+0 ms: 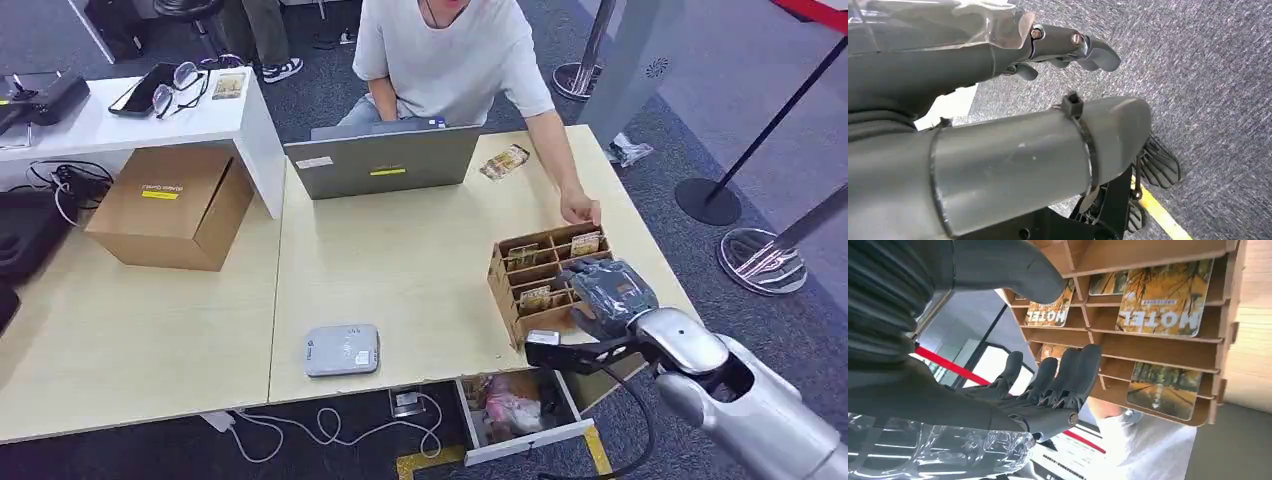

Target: Pass the card to the sensor for recognition and then transmit it.

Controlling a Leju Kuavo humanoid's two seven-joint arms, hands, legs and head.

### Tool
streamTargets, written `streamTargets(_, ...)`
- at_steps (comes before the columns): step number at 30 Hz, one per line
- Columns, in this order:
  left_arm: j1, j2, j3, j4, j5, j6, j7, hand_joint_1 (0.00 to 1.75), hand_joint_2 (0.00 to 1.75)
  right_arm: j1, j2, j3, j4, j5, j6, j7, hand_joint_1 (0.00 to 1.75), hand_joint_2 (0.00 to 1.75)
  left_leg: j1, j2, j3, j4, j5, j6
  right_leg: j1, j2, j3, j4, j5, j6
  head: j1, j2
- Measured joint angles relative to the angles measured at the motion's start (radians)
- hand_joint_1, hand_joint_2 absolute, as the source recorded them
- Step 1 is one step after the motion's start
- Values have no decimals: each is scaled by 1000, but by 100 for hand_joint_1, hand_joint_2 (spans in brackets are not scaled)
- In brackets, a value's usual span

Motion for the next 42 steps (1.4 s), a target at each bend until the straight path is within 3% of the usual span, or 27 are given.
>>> streamTargets(10, 1, 0, 0, 0, -7, 9, -1, 0, 0, -16, 21, 18, 13, 1, 12, -16, 87, 175, 0, 0, 0, 0, 0, 0, 0, 0, 0, 0, 0, 0, 0, 0)
streamTargets(15, 1, 0, 0, 0, -7, 13, -1, 0, 0, -55, 42, 40, 50, -3, 15, -24, 99, 175, 0, 0, 0, 0, 0, 0, 0, 0, 0, 0, 0, 0, 0, 0)
streamTargets(26, 2, 0, 0, 0, 1, 24, -1, 0, 0, -143, 83, 90, 156, -21, 13, -32, 86, 175, 0, 0, 0, 0, 0, 0, 0, 0, 0, 0, 0, 0, 0, 0)
streamTargets(35, 2, 0, 0, 0, 4, 26, -1, 0, 0, -167, 103, 111, 186, -27, 13, -32, 91, 175, 0, 0, 0, 0, 0, 0, 0, 0, 0, 0, 0, 0, 0, 0)
streamTargets(42, 2, 0, 0, 0, 7, 26, -1, 0, 0, -169, 113, 115, 192, -28, 13, -27, 84, 175, 0, 0, 0, 0, 0, 0, 0, 0, 0, 0, 0, 0, 0, 0)
